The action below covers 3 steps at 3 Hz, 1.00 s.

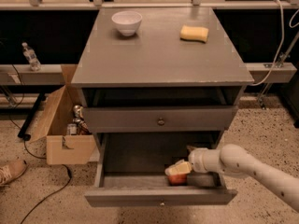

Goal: Place apple into middle drawer

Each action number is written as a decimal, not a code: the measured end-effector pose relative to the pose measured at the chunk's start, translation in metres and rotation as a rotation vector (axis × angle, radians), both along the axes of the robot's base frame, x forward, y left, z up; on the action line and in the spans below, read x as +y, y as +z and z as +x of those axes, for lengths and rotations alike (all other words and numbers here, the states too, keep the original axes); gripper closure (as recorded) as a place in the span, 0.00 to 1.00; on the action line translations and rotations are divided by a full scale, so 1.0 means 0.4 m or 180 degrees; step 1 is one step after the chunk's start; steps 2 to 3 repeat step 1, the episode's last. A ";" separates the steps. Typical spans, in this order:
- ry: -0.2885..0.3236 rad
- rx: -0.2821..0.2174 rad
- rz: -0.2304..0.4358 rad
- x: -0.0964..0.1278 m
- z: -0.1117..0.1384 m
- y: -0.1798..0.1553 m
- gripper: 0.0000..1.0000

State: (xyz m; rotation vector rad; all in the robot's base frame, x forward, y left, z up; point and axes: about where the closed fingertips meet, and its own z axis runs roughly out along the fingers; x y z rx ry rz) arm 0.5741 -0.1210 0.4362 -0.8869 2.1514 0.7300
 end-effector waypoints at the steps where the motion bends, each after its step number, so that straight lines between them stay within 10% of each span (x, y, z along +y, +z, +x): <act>1: -0.0214 -0.0024 -0.0019 -0.140 -0.079 0.111 0.00; 3: -0.0214 -0.0024 -0.0019 -0.140 -0.079 0.111 0.00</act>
Offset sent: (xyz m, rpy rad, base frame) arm 0.0000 0.0000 0.0000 0.0000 0.0000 0.0000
